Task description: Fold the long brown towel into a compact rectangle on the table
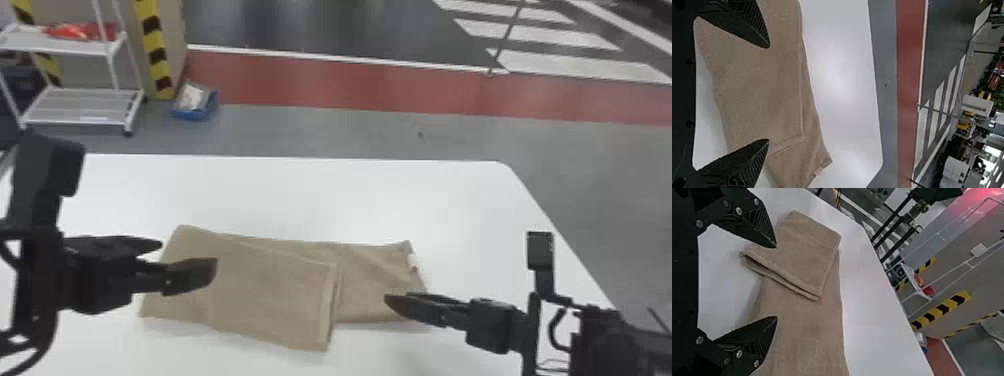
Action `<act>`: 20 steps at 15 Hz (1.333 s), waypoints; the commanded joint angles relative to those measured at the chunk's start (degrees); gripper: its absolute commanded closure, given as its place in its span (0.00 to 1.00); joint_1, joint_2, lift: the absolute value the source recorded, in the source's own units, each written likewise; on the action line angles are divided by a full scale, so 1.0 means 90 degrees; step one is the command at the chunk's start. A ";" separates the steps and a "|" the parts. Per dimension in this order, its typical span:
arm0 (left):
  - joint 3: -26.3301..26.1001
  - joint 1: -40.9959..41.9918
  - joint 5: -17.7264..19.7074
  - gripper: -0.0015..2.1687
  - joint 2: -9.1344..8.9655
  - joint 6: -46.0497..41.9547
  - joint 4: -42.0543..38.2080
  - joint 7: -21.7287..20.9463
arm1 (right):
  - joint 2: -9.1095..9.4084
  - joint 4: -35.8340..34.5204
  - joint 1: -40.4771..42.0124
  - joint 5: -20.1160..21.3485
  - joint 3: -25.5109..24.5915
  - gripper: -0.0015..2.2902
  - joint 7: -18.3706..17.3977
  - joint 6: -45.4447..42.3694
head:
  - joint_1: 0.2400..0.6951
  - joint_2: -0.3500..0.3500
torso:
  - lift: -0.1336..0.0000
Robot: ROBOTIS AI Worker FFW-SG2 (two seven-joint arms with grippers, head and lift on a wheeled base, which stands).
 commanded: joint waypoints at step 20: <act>0.1201 0.0799 0.0660 0.02 0.0204 0.0027 0.0078 -0.0136 | -0.0218 0.1102 -0.2050 0.0729 0.1721 0.15 -0.1089 0.1363 | 1.00 0.62 | 0.07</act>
